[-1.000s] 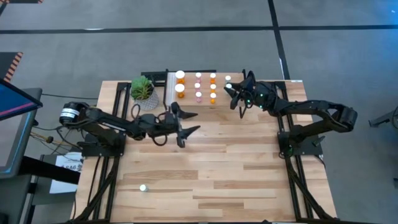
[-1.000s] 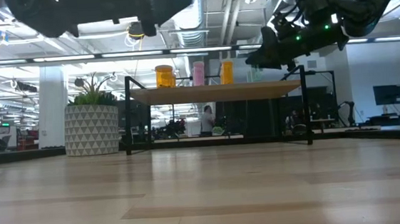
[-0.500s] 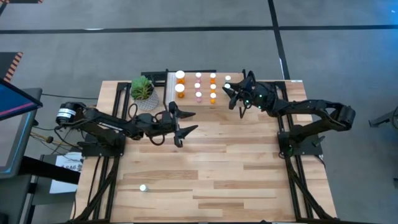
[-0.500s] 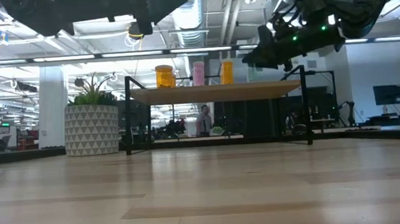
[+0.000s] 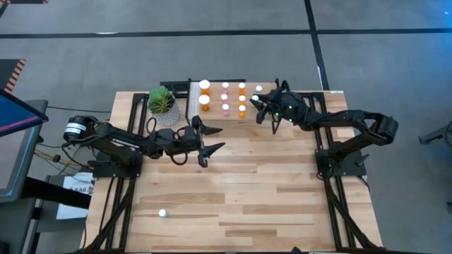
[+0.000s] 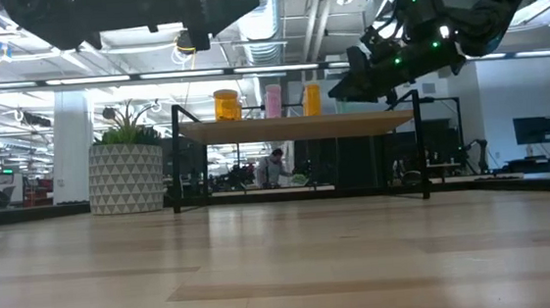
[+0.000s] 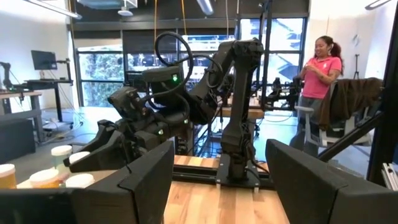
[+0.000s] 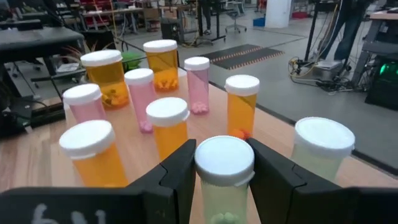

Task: Pick and place medicine bottles onto shelf by color
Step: Put the right blue pill bottle aligned with the other blue pill bottle on the shelf

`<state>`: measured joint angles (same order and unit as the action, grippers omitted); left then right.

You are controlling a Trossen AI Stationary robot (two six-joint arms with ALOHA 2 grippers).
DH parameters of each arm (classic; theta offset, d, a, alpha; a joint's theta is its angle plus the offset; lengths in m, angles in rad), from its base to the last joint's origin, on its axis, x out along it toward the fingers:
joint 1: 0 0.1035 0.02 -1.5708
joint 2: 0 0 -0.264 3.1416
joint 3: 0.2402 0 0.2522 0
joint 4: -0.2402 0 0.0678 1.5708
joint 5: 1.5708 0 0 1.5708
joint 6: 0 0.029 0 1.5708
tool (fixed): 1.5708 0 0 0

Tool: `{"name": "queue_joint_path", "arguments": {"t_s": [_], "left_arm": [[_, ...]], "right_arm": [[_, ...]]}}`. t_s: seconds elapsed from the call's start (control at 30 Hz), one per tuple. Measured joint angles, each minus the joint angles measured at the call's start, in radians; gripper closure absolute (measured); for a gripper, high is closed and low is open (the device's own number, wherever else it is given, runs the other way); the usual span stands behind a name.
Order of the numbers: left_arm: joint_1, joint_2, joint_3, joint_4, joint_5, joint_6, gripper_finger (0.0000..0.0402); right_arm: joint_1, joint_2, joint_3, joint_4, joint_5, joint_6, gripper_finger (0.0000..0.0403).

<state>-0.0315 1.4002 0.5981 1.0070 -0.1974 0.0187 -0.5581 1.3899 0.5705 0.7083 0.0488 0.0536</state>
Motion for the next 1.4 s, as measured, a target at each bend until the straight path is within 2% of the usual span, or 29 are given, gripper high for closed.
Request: {"name": "queue_joint_path", "arguments": {"t_s": [0.3, 0.83, 1.4], "left_arm": [[0.001, 0.0, 0.0, -0.002, -0.005, 0.006, 0.0159], [0.0, 0.0, 0.0, -0.002, -0.005, 0.005, 0.0159], [0.0, 0.0, 0.0, -0.009, 0.018, -0.014, 0.0159]], "right_arm": [[-0.008, -0.063, 0.0, -0.059, 0.002, -0.014, 0.025], [-0.027, -0.068, 0.0, -0.134, 0.004, -0.028, 0.0244], [-0.024, -0.076, -0.001, -0.157, 0.004, 0.007, 0.0166]]}}
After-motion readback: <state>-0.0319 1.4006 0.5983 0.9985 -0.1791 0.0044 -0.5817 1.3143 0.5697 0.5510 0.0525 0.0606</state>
